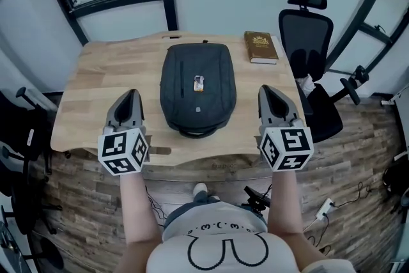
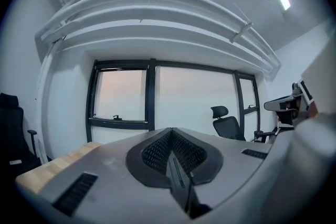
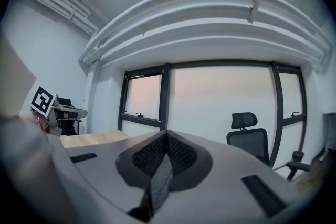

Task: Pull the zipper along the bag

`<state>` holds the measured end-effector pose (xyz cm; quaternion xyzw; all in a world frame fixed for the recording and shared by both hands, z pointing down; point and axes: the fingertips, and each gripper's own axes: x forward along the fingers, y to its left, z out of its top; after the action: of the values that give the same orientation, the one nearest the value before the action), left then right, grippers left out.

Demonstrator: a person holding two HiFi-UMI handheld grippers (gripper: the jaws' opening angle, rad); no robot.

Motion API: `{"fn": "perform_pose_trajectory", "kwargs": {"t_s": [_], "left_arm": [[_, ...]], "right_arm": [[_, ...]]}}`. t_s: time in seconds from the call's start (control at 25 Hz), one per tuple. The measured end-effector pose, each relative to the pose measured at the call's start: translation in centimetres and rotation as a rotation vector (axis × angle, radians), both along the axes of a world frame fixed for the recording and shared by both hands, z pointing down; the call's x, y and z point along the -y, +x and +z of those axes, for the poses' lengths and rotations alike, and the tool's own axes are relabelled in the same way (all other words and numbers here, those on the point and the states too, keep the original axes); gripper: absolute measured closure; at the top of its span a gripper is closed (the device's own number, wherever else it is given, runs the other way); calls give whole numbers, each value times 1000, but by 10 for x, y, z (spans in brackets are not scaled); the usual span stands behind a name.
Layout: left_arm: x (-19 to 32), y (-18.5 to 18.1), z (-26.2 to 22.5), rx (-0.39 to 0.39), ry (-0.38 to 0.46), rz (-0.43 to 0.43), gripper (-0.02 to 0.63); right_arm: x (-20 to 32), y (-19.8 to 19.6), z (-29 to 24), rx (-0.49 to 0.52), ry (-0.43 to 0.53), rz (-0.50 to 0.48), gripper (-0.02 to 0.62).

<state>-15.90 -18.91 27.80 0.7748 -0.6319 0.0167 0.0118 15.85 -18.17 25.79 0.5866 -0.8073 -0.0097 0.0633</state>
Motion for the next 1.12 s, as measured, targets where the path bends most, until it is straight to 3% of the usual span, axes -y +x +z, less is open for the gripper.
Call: {"fn": "perform_pose_trajectory", "kwargs": {"t_s": [0.44, 0.84, 1.12], "left_arm": [[-17, 8, -29, 46, 109, 13, 591], [-28, 19, -54, 194, 260, 42, 589], [-27, 16, -63, 230, 303, 29, 589]], "right_arm": [[-24, 8, -39, -49, 153, 28, 545], [-26, -3, -51, -108, 240, 12, 545], [-27, -11, -60, -127, 292, 4, 545]]}}
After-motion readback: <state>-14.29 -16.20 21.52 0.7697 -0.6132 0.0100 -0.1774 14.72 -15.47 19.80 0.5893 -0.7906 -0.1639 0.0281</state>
